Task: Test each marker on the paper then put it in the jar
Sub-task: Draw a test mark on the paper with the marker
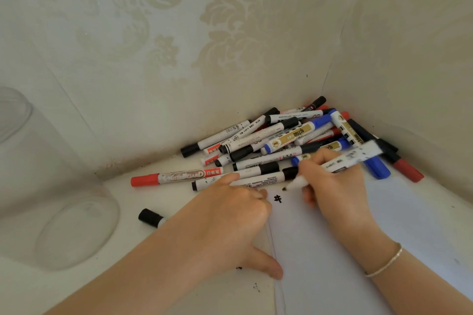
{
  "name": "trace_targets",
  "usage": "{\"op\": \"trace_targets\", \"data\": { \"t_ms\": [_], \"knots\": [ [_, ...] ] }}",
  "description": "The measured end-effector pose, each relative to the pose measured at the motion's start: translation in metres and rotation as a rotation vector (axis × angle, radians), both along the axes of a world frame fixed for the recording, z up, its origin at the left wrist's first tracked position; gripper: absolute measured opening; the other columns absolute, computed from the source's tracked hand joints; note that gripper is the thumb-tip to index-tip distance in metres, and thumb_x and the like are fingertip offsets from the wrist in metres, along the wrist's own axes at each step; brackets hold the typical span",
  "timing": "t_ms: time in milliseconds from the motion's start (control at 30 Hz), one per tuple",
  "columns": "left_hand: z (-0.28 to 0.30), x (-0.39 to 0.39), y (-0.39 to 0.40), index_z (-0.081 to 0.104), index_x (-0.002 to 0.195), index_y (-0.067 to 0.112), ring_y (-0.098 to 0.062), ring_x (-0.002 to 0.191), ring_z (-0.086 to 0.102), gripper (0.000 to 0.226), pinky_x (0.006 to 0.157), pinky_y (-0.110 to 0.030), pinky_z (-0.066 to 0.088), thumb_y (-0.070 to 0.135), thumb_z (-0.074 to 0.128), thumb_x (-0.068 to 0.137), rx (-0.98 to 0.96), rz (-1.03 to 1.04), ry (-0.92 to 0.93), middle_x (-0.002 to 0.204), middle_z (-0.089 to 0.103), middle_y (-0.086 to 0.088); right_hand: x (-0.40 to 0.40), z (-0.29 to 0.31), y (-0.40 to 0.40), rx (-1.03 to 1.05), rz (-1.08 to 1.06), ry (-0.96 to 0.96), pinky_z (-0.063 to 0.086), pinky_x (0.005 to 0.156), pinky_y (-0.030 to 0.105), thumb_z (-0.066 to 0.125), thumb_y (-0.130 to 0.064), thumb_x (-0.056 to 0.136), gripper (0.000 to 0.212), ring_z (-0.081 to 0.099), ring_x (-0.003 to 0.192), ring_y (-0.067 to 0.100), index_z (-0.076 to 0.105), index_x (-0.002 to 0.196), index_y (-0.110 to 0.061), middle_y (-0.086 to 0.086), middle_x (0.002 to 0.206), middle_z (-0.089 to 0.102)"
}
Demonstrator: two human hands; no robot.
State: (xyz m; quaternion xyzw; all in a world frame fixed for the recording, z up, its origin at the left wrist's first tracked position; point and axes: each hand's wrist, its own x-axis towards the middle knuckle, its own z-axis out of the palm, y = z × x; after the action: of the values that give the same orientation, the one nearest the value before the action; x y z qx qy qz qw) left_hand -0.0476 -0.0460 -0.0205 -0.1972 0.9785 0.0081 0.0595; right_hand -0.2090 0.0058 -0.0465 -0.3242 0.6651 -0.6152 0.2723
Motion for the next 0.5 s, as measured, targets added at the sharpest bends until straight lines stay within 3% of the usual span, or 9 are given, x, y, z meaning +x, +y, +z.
{"op": "trace_targets", "data": {
  "t_ms": [100,167,267,333,400,500],
  "knots": [
    [0.004,0.004,-0.005,0.056,0.126,0.024,-0.011,0.124,0.047,0.074,0.116,-0.03,0.019,0.077,0.05,0.074,0.052,0.01,-0.015,0.135,0.052,0.009,-0.008,0.004,0.003,-0.158,-0.175,-0.057,0.037,0.04,0.02,0.06,-0.004,0.085,0.025,0.041,0.039,0.011,0.052,0.062,-0.007,0.004,0.043,0.048],
    [0.011,0.009,-0.014,0.057,0.125,0.032,-0.008,0.122,0.049,0.053,0.107,-0.032,0.035,0.063,0.056,0.082,0.178,0.057,0.037,0.132,0.054,0.014,-0.011,0.005,0.004,-0.214,-0.236,-0.058,0.035,0.043,0.022,0.062,-0.012,0.087,0.027,0.038,0.042,0.011,0.052,0.062,-0.009,0.002,0.045,0.045],
    [0.023,0.016,-0.03,0.067,0.114,0.033,0.008,0.103,0.056,0.028,0.096,-0.02,0.044,0.035,0.066,0.086,0.375,0.21,0.281,0.113,0.065,0.018,-0.013,0.008,0.004,-0.271,-0.279,-0.064,0.032,0.051,0.027,0.066,-0.026,0.087,0.03,0.035,0.05,0.014,0.053,0.06,-0.023,-0.001,0.051,0.042],
    [0.027,0.021,-0.04,0.072,0.099,0.029,0.008,0.086,0.06,0.017,0.083,-0.014,0.048,0.021,0.071,0.084,0.396,0.317,0.467,0.094,0.067,0.017,-0.013,0.012,0.004,-0.294,-0.309,-0.043,0.034,0.055,0.029,0.068,-0.036,0.084,0.028,0.038,0.053,0.013,0.056,0.061,-0.027,-0.003,0.053,0.045],
    [0.028,0.025,-0.045,0.071,0.092,0.031,0.004,0.078,0.06,0.016,0.071,-0.009,0.046,0.017,0.071,0.083,0.357,0.414,0.539,0.085,0.064,0.015,-0.015,0.017,0.003,-0.3,-0.315,-0.001,0.038,0.056,0.026,0.068,-0.037,0.084,0.021,0.042,0.053,0.009,0.062,0.067,-0.025,-0.007,0.053,0.049],
    [0.025,0.031,-0.047,0.07,0.095,0.028,-0.001,0.079,0.06,0.019,0.066,-0.007,0.04,0.013,0.066,0.085,0.268,0.525,0.423,0.082,0.059,0.017,-0.021,0.02,0.004,-0.292,-0.247,0.073,0.046,0.054,0.013,0.067,-0.023,0.087,0.014,0.056,0.056,0.002,0.07,0.094,-0.011,0.003,0.073,0.063]
  ]
}}
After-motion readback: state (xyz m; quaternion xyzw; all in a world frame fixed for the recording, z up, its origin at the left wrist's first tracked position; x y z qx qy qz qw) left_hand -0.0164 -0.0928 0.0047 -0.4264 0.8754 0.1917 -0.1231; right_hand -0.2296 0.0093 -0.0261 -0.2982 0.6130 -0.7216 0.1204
